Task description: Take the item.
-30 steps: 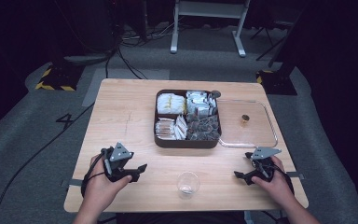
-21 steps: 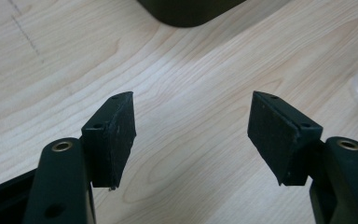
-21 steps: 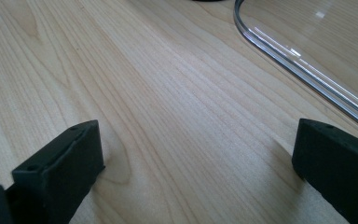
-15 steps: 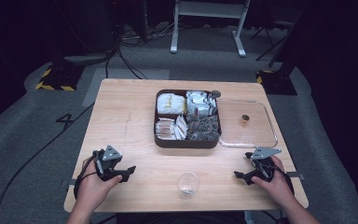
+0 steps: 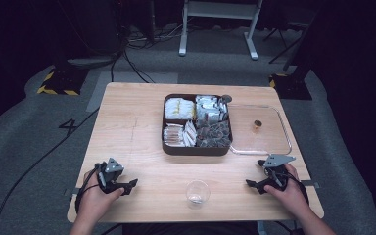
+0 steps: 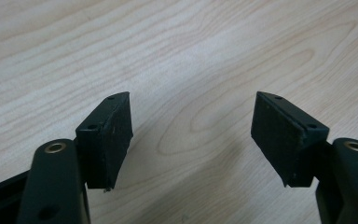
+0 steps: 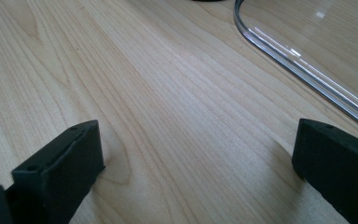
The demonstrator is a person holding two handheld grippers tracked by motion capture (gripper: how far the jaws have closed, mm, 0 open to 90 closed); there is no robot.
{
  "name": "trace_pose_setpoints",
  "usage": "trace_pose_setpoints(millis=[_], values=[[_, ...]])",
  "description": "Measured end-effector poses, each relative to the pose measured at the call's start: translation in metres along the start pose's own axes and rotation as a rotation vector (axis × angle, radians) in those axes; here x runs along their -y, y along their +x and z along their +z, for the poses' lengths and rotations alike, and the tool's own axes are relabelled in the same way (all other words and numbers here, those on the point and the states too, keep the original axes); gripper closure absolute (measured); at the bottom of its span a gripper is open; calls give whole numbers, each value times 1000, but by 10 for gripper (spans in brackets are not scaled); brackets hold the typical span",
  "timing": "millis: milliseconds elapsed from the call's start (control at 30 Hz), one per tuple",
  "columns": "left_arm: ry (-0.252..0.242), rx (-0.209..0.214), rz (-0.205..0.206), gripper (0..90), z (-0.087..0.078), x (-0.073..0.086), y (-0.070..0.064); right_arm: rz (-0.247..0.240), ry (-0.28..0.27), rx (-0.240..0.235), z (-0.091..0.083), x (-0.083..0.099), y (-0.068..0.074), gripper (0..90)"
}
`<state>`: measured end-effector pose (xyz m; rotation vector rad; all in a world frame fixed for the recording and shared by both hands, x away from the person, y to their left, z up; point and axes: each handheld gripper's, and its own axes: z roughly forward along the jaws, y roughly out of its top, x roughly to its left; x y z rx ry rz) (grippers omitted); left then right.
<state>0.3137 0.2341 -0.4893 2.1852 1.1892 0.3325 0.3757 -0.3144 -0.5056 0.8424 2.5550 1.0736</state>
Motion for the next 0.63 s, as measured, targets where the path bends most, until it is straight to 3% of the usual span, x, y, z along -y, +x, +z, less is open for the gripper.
trace_pose_setpoints(millis=[100,300,333,633], values=[[21,-33,28,263,3,2,2,0,0,0,0,0,0,19],[-35,-40,36,146,9,6,10,-1,0,-2,0,0,0,19],[-77,-34,41,131,12,8,13,-1,0,-1,0,0,0,19],[-76,-39,34,129,12,9,13,-1,0,-1,0,0,0,19]])
